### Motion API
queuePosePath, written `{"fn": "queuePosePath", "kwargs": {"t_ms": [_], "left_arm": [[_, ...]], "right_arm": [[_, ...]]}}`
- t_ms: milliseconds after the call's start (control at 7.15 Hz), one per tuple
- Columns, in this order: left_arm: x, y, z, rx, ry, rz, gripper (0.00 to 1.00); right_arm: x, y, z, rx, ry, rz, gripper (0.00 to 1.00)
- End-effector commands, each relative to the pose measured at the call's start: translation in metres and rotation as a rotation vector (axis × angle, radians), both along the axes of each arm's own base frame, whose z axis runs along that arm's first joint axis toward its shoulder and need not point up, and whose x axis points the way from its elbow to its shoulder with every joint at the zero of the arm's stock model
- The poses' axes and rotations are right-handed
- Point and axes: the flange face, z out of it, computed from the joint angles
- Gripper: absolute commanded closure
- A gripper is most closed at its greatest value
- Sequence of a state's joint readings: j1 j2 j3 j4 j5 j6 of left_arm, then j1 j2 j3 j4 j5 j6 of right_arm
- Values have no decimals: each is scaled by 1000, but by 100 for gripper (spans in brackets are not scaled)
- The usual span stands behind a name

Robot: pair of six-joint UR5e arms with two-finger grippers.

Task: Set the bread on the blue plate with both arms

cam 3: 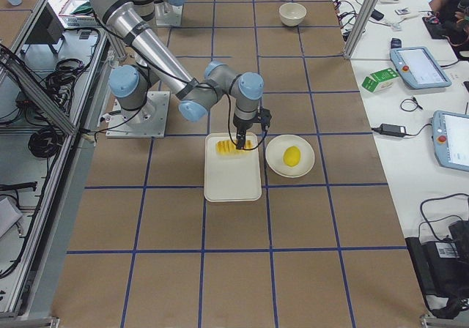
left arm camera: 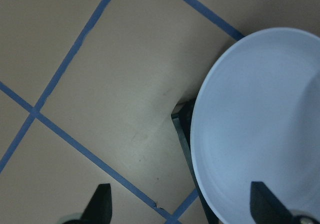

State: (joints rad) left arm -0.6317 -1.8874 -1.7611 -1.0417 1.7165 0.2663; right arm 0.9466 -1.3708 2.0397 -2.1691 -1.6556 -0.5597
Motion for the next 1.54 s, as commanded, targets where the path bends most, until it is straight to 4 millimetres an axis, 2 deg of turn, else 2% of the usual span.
{"fn": "queuePosePath", "kwargs": {"t_ms": [0,280,419,559,699,839,978,1118,1258,1398], "left_arm": [[3,-1,-21,37,7,17,17],[4,-2,-24,37,12,26,30],[3,-4,-24,28,15,29,50],[4,-7,-21,17,11,28,63],[2,-10,-22,-17,34,28,73],[2,-12,-22,-30,40,27,77],[2,-13,-23,-33,43,27,78],[1,-16,-23,-66,55,25,90],[2,-18,-15,-85,53,13,97],[5,-20,-7,-87,37,4,100]], "right_arm": [[-4,-1,-22,34,-20,-12,0],[-5,-2,-40,65,-39,-12,0],[-8,-2,-46,91,-26,-8,0],[-8,-1,-50,103,-24,-4,0],[-8,-1,-56,112,-32,-4,0],[-8,-1,-59,117,-36,-2,0],[-8,-1,-59,120,-37,-10,25],[-8,-1,-58,120,-37,-10,65],[-7,0,-56,122,-38,-13,100],[-9,-1,-49,115,-29,-14,100]]}}
